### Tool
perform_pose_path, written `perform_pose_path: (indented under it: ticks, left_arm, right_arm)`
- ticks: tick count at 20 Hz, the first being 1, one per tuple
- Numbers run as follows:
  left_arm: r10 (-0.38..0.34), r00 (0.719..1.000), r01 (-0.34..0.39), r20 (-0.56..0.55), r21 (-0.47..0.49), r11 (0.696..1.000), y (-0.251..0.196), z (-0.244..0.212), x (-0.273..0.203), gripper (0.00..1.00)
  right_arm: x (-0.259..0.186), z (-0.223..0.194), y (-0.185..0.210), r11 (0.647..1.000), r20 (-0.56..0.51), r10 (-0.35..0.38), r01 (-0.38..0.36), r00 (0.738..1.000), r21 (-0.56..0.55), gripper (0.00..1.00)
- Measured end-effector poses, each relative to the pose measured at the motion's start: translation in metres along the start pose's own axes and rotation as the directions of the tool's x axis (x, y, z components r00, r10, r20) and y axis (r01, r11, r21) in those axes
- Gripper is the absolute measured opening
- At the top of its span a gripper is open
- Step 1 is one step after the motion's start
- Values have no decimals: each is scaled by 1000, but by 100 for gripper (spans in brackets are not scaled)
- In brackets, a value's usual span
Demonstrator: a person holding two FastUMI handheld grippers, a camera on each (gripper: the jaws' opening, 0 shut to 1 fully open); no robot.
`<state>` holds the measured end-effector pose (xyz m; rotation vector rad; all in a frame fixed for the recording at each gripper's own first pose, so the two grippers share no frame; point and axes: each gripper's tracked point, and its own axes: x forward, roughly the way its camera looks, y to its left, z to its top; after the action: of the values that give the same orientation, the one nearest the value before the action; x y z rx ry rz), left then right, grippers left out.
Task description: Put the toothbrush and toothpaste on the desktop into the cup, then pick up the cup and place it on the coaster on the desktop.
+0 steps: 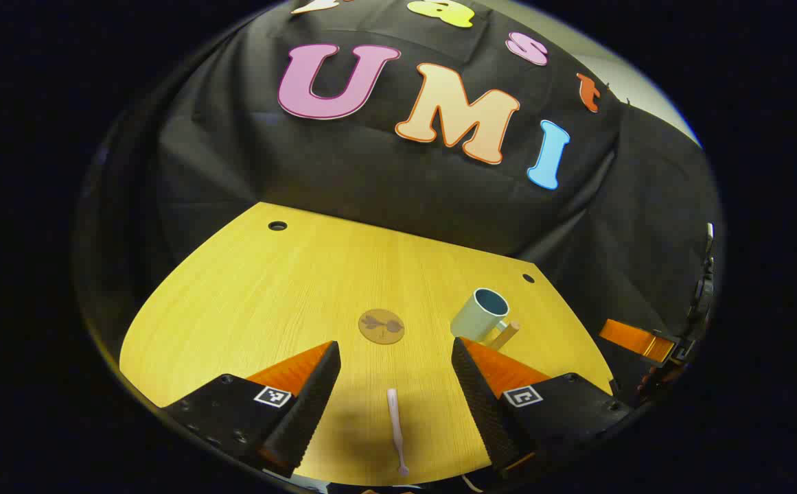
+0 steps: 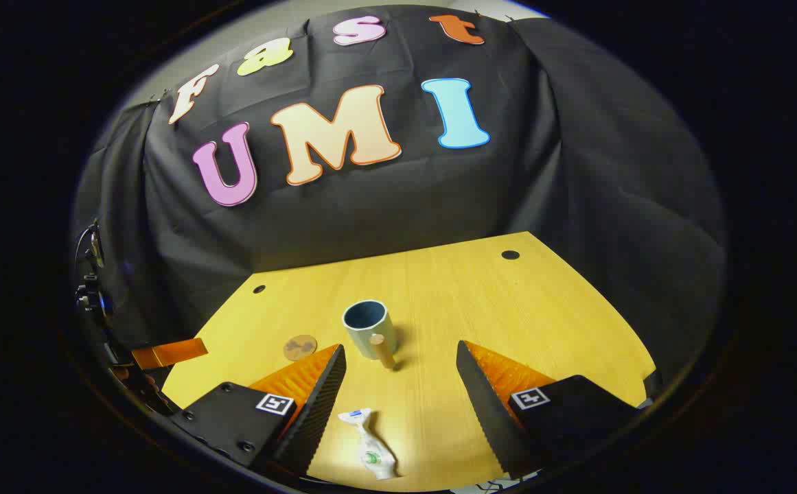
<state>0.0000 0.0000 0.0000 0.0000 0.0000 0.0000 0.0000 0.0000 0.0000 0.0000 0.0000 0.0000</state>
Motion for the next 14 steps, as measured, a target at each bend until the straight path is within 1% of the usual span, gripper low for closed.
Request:
perform_pose_path:
  ticks: [1,3,4,5,6,7,8,11,14]
  left_arm:
    - [5,1000,-6,-12,-5,1000,1,-3,1,95]
    - [32,999,-32,-22,-1,999,5,-5,3,95]
    - [41,999,-41,-25,-2,999,6,-5,5,95]
    - [46,999,-46,-25,-5,999,6,-6,7,95]
    - [52,998,-52,-27,-9,999,7,-5,8,95]
    - [56,998,-57,-28,-13,998,9,-6,9,95]
    - [60,998,-61,-30,-18,998,10,-6,11,95]
    - [65,997,-66,-44,-20,998,10,-9,13,95]
    - [68,995,-68,-70,5,998,12,-14,14,95]
  right_arm:
    - [2,-2,-3,1000,-10,2,-2,1000,3,99]
    - [6,-5,-6,1000,-31,9,-8,999,4,99]
    - [8,-8,-7,1000,-41,6,-6,999,0,94]
    - [9,-10,-8,1000,-49,5,-5,999,-3,99]
    - [10,-12,-6,1000,-60,10,-11,998,-7,99]
    - [11,-15,-5,1000,-71,13,-15,997,-15,94]
    - [13,-16,-5,1000,-80,13,-15,997,-25,98]
    - [16,-20,-1,999,-104,24,-28,994,-33,99]
    - [20,-29,6,999,-145,34,-39,989,-37,99]
